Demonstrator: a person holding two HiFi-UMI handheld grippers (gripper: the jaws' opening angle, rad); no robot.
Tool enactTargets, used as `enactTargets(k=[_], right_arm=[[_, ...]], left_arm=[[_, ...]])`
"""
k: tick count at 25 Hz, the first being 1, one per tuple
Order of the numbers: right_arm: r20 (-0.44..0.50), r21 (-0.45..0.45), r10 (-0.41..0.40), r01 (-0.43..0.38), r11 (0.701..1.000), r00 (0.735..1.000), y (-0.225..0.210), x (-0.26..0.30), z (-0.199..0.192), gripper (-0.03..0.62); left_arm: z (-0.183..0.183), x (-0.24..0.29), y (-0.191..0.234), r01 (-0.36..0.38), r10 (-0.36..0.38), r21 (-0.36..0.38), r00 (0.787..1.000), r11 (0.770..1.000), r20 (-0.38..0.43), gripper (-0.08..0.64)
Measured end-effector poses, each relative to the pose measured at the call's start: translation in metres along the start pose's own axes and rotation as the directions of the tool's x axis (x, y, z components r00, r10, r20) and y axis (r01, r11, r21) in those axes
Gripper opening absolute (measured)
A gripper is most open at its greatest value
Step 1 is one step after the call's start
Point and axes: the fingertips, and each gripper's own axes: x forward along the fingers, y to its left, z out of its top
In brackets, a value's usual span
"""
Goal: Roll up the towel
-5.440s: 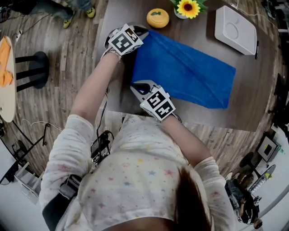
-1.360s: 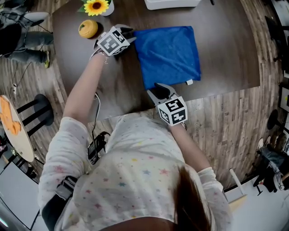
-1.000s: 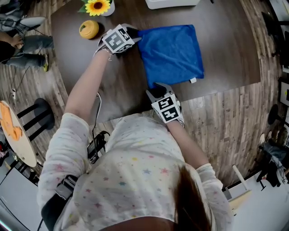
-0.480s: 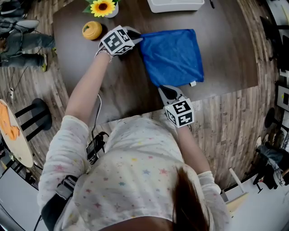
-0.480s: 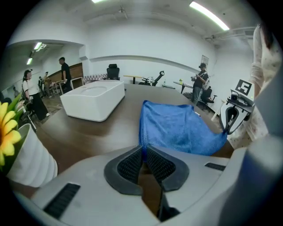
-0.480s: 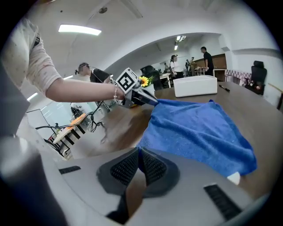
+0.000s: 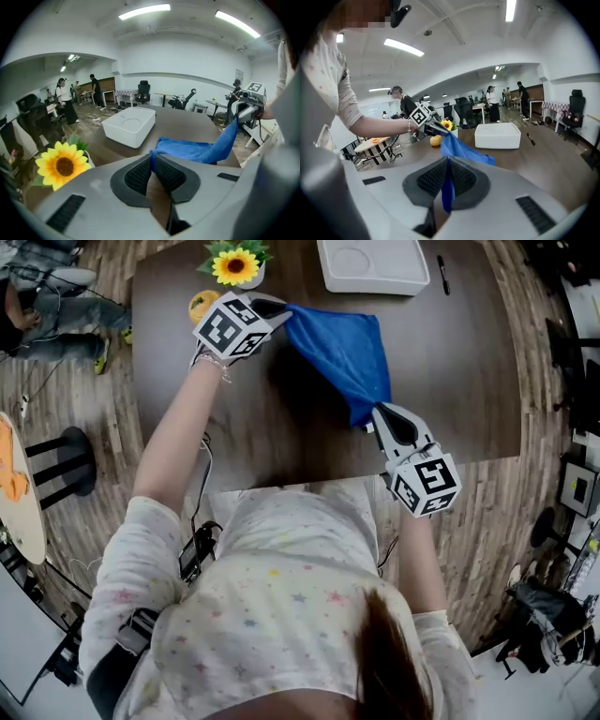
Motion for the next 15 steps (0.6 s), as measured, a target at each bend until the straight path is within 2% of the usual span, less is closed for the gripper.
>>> enactTargets(k=[4, 9, 15], right_arm=[[0.073, -0.073, 0.020, -0.015, 0.997, 0.997, -0.038, -0.008, 0.049, 0.014], [0.135, -0.152, 0.045, -0.024, 0.988, 0.990, -0.060, 0.004, 0.103, 0.014], [0.167, -0.231, 0.090, -0.050, 0.972, 0.982, -0.083, 0.033, 0.157, 0.014]], left_arm=[[0.028, -0.033, 0.018, -0.148, 0.148, 0.003, 0.989, 0.989, 0.016, 0.034], [0.041, -0.076, 0.043, -0.272, 0.276, -0.075, 0.959, 0.960, 0.062, 0.034], [0.054, -0.124, 0.072, -0.393, 0.415, -0.184, 0.904, 0.901, 0.101, 0.034]])
